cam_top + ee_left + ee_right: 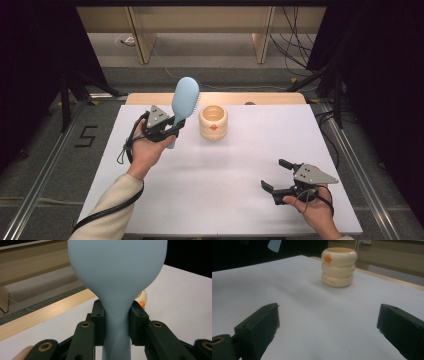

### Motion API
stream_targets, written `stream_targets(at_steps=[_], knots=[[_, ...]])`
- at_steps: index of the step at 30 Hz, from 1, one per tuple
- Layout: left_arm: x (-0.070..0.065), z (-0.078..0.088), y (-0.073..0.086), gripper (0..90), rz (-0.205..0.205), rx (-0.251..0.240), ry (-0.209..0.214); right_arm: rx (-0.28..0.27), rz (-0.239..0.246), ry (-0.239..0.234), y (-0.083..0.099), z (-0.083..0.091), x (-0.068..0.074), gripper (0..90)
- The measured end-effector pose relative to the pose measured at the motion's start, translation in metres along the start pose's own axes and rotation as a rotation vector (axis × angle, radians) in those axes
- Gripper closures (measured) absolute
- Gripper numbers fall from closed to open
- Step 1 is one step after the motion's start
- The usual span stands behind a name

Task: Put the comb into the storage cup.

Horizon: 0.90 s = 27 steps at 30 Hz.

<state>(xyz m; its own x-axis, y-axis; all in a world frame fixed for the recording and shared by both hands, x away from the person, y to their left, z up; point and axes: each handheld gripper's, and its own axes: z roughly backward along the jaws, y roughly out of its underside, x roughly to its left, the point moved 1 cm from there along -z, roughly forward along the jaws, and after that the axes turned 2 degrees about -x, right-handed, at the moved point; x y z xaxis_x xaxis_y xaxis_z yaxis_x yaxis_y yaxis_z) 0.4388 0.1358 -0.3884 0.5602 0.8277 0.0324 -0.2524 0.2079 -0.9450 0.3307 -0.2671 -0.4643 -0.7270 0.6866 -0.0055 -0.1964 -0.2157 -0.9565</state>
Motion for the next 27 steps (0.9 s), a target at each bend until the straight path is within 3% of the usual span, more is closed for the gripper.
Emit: stream_targets(at_steps=[27], knots=[[-0.003,-0.006,-0.011,69.5,0.001,-0.020,0.002,0.001,-0.001,0.000,0.000,0.000,0.000,5.3]])
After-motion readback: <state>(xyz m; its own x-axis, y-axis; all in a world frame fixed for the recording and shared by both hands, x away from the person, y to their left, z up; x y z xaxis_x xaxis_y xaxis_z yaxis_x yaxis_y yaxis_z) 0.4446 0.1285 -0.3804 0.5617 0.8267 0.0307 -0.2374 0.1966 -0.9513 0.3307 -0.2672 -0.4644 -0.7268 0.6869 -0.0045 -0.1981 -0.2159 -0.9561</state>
